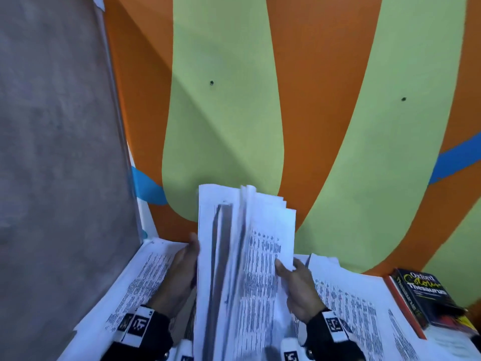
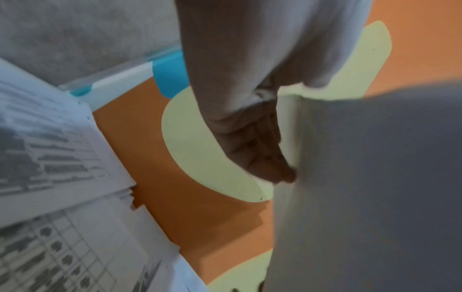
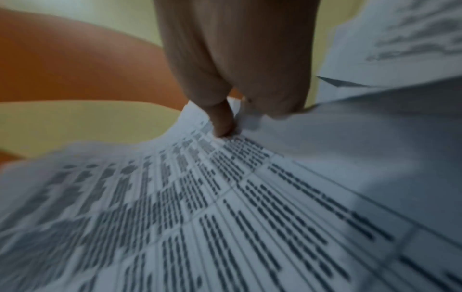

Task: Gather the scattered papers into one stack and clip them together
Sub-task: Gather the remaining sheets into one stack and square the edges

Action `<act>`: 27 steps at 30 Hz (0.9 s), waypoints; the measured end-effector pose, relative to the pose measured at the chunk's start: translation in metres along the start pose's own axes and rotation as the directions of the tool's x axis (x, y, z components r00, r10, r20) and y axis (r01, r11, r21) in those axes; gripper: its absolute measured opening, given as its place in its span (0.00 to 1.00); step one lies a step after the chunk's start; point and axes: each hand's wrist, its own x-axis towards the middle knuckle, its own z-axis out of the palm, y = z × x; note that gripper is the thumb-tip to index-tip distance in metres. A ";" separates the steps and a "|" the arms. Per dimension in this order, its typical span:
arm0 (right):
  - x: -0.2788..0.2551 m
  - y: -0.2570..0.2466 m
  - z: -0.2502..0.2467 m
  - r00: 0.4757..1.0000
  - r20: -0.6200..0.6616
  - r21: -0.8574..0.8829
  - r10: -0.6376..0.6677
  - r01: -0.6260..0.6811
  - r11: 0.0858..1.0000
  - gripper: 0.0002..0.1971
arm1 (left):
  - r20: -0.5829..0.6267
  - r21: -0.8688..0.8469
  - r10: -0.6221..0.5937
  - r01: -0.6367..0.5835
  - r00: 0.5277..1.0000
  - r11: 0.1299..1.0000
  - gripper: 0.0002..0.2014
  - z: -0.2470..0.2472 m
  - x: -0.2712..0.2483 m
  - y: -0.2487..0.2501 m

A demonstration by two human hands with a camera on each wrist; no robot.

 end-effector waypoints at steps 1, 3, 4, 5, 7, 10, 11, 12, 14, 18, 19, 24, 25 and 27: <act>-0.004 -0.007 0.001 0.994 -0.047 -0.027 -0.099 0.098 0.995 0.30 | -0.012 0.023 0.024 -0.024 1.000 0.999 0.38 -0.002 -0.001 0.000; -0.012 -0.024 0.004 0.942 -0.109 -0.147 -0.318 0.301 0.942 0.15 | 0.019 0.147 0.130 -0.131 0.991 0.980 0.41 -0.001 -0.002 -0.002; -0.017 -0.033 0.005 0.904 -0.109 -0.217 -0.413 0.383 0.898 0.11 | 0.003 0.246 0.161 -0.156 0.987 0.957 0.43 0.004 -0.003 -0.001; -0.021 -0.042 0.007 0.866 -0.091 -0.267 -0.492 0.455 0.850 0.09 | -0.041 0.300 0.194 -0.173 0.980 0.938 0.42 0.009 -0.002 0.002; -0.028 -0.059 0.010 0.797 -0.049 -0.303 -0.603 0.563 0.769 0.07 | -0.129 0.298 0.283 -0.235 0.950 0.925 0.25 0.015 0.003 0.005; -0.030 -0.073 0.005 0.795 0.001 -0.261 -0.607 0.586 0.767 0.17 | -0.173 0.289 0.310 -0.253 0.935 0.923 0.12 0.021 0.009 0.010; -0.028 -0.072 0.001 0.815 0.018 -0.245 -0.580 0.566 0.787 0.23 | -0.151 0.288 0.308 -0.256 0.939 0.923 0.13 0.023 0.010 0.008; -0.027 -0.071 -0.003 0.835 0.025 -0.244 -0.550 0.538 0.807 0.28 | -0.140 0.297 0.297 -0.246 0.945 0.923 0.17 0.024 0.012 0.003; -0.025 -0.065 -0.009 0.862 0.023 -0.282 -0.506 0.491 0.824 0.32 | -0.131 0.266 0.261 -0.220 0.956 0.938 0.23 0.025 0.015 -0.009; -0.027 -0.057 -0.007 0.823 -0.030 -0.391 -0.567 0.513 0.764 0.25 | -0.176 0.231 0.234 -0.192 0.956 0.954 0.24 0.030 0.017 -0.018; -0.029 -0.060 -0.003 0.797 -0.034 -0.421 -0.603 0.536 0.732 0.24 | -0.189 0.235 0.253 -0.206 0.949 0.950 0.19 0.030 0.017 -0.016; -0.040 -0.085 0.009 0.746 0.095 -0.324 -0.660 0.650 0.688 0.35 | -0.143 0.235 0.300 -0.262 0.943 0.936 0.15 0.034 0.019 0.004; -0.037 -0.084 0.006 0.763 0.094 -0.356 -0.640 0.626 0.694 0.37 | -0.133 0.226 0.295 -0.261 0.946 0.939 0.17 0.034 0.019 0.004; -0.030 -0.075 0.001 0.820 0.061 -0.396 -0.570 0.544 0.740 0.31 | -0.136 0.231 0.264 -0.229 0.955 0.946 0.18 0.033 0.018 -0.003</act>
